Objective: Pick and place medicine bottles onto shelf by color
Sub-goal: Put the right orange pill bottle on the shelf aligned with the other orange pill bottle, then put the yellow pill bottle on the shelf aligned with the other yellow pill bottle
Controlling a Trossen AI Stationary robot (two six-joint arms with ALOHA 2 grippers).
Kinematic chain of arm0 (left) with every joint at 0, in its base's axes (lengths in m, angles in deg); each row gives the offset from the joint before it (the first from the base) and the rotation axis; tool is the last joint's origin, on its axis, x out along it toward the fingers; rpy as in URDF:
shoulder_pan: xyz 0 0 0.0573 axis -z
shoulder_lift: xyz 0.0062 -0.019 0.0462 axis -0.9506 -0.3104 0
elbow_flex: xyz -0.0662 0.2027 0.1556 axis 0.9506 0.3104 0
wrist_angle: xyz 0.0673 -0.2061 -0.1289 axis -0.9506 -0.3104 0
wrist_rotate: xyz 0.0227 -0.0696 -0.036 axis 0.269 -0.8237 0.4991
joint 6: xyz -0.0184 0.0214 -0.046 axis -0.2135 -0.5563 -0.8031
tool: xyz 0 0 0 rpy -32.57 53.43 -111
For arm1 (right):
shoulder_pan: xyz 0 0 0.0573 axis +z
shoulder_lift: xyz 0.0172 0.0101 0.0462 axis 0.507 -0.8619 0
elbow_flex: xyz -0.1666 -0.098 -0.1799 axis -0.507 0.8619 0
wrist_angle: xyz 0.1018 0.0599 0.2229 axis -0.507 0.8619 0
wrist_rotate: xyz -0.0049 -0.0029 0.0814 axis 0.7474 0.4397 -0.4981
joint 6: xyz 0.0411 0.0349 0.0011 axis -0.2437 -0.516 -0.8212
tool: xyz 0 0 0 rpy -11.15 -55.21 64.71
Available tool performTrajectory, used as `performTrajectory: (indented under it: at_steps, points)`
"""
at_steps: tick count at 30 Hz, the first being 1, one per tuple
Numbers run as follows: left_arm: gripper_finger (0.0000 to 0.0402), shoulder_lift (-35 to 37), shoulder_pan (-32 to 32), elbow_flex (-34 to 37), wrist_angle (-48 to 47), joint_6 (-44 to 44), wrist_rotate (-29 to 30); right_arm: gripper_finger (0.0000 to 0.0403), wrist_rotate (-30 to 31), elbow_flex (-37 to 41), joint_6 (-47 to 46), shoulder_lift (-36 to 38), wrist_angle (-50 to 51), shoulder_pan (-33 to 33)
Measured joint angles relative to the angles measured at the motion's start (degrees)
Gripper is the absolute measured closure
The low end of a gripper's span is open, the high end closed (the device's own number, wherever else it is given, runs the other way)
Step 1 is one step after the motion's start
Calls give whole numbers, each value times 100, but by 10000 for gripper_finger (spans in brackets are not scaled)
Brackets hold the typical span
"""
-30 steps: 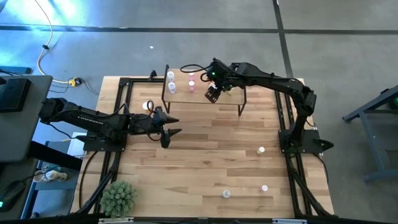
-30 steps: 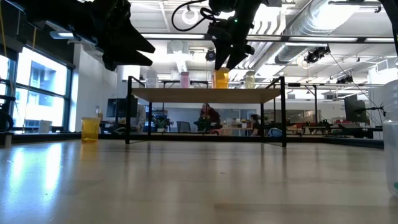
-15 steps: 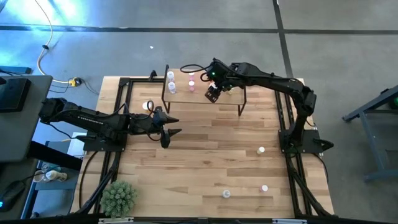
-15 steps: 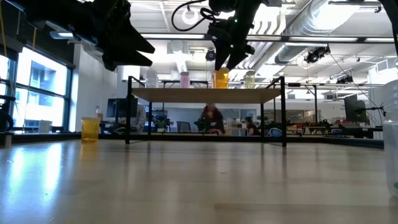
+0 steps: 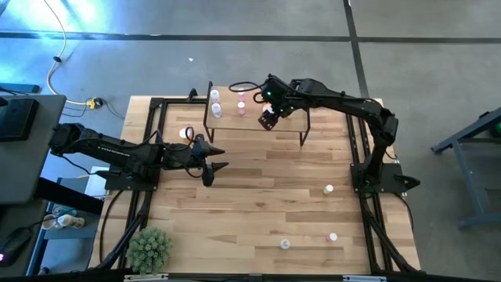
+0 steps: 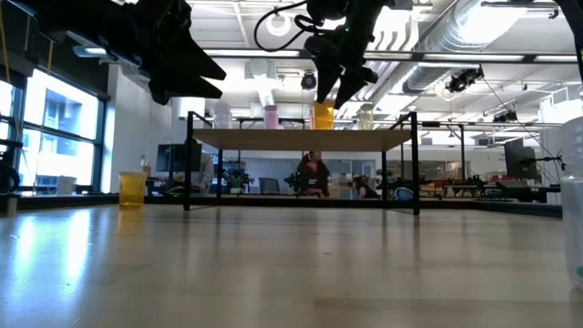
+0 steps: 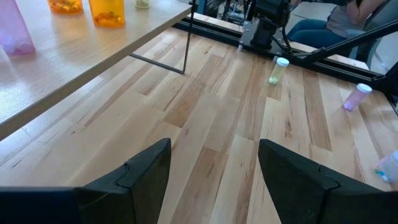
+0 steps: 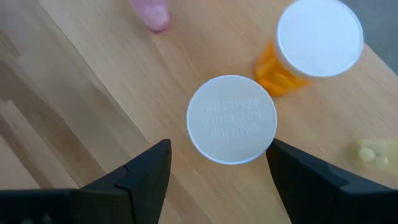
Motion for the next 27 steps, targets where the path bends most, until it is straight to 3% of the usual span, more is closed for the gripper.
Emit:
performTrajectory:
  at_steps: [12,21,27]
  points:
    - [170,1,-1,0,-45,0,0,148,-15,-6,87,2,-146,0]
    - [170,0,1,0,-49,0,0,148,13,-762,466,15,639,47]
    - [170,0,-1,0,-62,41,0,148,-2,-1431,956,28,1876,351]
